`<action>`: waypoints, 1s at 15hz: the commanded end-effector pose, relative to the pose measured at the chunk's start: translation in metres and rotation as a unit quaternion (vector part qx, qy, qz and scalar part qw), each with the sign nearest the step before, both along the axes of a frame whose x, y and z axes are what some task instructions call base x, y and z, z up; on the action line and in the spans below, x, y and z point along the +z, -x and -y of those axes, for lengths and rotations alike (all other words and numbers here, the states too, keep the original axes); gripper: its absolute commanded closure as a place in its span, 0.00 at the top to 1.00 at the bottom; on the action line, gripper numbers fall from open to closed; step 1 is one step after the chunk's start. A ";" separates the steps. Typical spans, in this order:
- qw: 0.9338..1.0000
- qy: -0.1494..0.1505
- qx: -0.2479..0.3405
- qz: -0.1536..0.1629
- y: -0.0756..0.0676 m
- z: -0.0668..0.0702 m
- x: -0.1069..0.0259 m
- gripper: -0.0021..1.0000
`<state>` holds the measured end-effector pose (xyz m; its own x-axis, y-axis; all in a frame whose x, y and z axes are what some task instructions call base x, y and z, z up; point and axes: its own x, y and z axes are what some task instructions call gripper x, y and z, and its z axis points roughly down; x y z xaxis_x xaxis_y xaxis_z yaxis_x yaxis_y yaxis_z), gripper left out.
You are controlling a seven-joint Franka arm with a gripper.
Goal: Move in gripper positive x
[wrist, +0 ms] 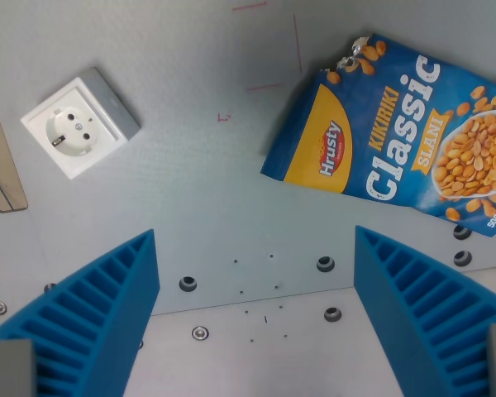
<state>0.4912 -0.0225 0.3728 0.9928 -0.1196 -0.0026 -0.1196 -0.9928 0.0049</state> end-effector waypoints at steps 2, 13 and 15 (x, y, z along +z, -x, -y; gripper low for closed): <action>1.000 0.000 0.000 0.001 -0.010 0.001 0.001 1.00; 1.000 0.000 0.000 0.001 -0.064 0.008 0.001 1.00; 1.000 0.000 0.000 0.001 -0.074 0.009 0.001 1.00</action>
